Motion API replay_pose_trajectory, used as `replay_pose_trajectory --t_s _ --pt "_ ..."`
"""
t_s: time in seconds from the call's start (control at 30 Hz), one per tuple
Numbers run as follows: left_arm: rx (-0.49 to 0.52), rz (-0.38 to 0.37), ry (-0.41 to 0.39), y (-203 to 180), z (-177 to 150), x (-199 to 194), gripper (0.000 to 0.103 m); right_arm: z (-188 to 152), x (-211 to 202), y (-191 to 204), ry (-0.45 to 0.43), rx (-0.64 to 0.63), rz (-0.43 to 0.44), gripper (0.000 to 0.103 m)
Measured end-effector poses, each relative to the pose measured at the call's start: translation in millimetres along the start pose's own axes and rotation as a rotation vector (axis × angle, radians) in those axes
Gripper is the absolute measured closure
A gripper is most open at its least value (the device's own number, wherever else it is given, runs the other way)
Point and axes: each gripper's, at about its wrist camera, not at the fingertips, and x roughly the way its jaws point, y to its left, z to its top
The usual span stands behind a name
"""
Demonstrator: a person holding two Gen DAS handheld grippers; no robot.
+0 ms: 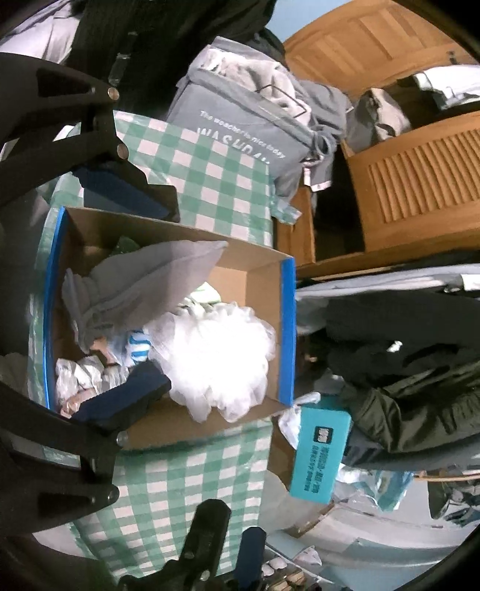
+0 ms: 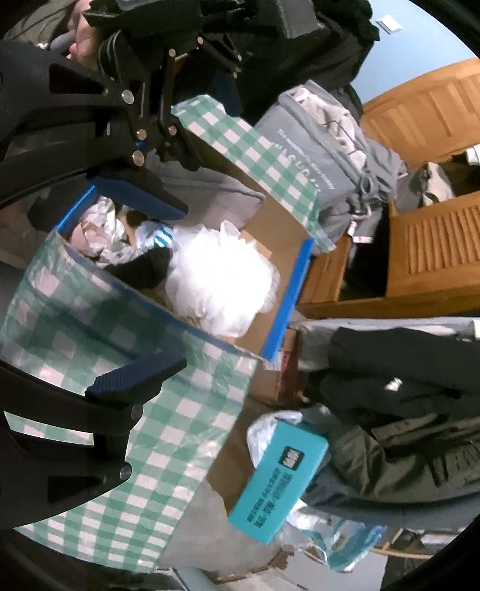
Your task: Organize soft objects
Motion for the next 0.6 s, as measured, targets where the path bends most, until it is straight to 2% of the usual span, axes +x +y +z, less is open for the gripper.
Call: replay_pose_trajectory --t_s 0.23,0.3,0.6 --pt "0.031 -0.007 -0.056 -14.9 5.5 -18.8 0.007 -3.8 -28.5 -15.0 -0.062 0.022 -0.015 0.029" --pt "0.042 0.001 -0.081 -20.4 6.7 -25.1 0.001 -5.7 -35.4 -19.5 -0.077 0.032 -0.025 0.029" --pt "0.048 -0.027 -0.13 -35.9 13.8 -40.9 0.001 -15.4 -56.6 -38.1 -0.124 0.049 -0.071 0.028"
